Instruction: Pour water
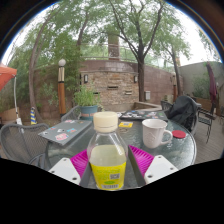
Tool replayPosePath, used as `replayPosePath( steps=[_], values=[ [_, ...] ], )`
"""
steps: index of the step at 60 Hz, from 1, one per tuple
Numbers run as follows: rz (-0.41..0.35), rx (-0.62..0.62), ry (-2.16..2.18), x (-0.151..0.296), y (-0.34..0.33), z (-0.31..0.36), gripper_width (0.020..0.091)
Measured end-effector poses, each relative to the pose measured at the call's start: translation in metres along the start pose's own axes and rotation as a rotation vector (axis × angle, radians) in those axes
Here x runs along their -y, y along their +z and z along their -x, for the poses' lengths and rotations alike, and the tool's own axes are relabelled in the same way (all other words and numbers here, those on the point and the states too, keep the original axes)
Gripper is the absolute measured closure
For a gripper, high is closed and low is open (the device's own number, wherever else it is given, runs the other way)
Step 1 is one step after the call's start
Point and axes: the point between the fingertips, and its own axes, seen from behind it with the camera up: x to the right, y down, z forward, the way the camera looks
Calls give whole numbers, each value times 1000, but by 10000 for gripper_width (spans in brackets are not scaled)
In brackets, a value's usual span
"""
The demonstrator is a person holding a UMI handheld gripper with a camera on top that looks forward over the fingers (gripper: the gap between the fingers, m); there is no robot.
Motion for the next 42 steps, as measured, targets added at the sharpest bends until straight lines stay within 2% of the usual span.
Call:
replayPosePath(
  steps=[2,11,15,18,19,20,25,28,29,31,35,42],
  values=[
    [4,26,-14,-2,-1,-20,616],
    [-8,37,-110,1,11,10,643],
    [53,78,-119,-3,19,25,662],
    [127,147,-96,-5,25,39,676],
    [151,179,-85,-16,13,21,675],
    [165,201,-67,-5,24,46,675],
    [160,261,29,32,38,56,697],
    [152,297,149,73,49,65,696],
    [150,319,208,75,48,41,697],
    [152,347,340,109,65,50,696],
    [142,327,626,157,88,18,696],
    [197,485,1281,190,100,19,697]
  ],
)
